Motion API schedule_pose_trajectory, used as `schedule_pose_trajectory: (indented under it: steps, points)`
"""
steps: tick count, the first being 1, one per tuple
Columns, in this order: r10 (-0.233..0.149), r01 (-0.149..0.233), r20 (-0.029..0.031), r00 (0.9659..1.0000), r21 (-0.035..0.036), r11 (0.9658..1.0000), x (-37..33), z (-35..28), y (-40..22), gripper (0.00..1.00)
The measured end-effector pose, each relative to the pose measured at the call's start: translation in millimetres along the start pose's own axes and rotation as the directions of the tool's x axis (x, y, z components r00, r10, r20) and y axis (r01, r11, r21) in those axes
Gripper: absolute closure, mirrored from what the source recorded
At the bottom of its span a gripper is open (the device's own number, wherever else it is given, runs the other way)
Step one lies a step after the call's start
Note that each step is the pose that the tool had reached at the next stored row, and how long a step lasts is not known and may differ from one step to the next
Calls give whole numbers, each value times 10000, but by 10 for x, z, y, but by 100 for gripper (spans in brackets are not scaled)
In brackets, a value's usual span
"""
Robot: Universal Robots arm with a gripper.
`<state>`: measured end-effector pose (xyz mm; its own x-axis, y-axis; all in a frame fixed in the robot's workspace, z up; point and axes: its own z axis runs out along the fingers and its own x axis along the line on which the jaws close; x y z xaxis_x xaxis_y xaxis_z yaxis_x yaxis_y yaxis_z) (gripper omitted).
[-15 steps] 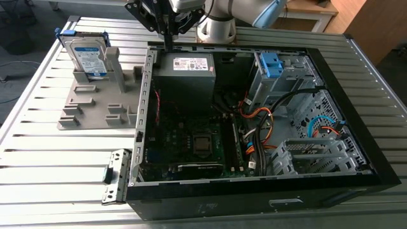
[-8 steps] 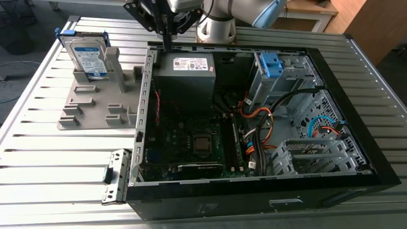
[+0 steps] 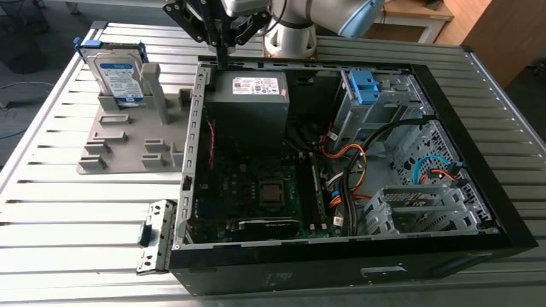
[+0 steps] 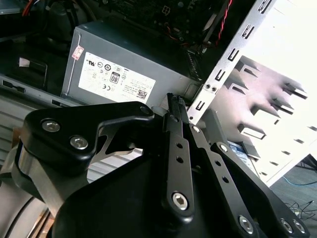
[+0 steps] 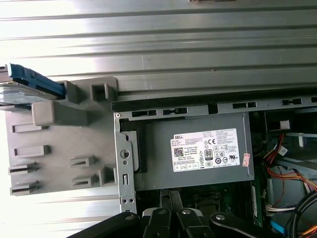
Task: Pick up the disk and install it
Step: 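Reach for the disk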
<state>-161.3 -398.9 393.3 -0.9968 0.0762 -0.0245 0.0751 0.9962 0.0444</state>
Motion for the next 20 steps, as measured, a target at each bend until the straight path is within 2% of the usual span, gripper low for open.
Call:
schedule_pose_trajectory:
  steps: [19,20]
  points:
    - [0,0,0,10000,0,10000,59,-2,-4,89]
    - [0,0,-1,10000,1,10000,137,-4,-10,89]
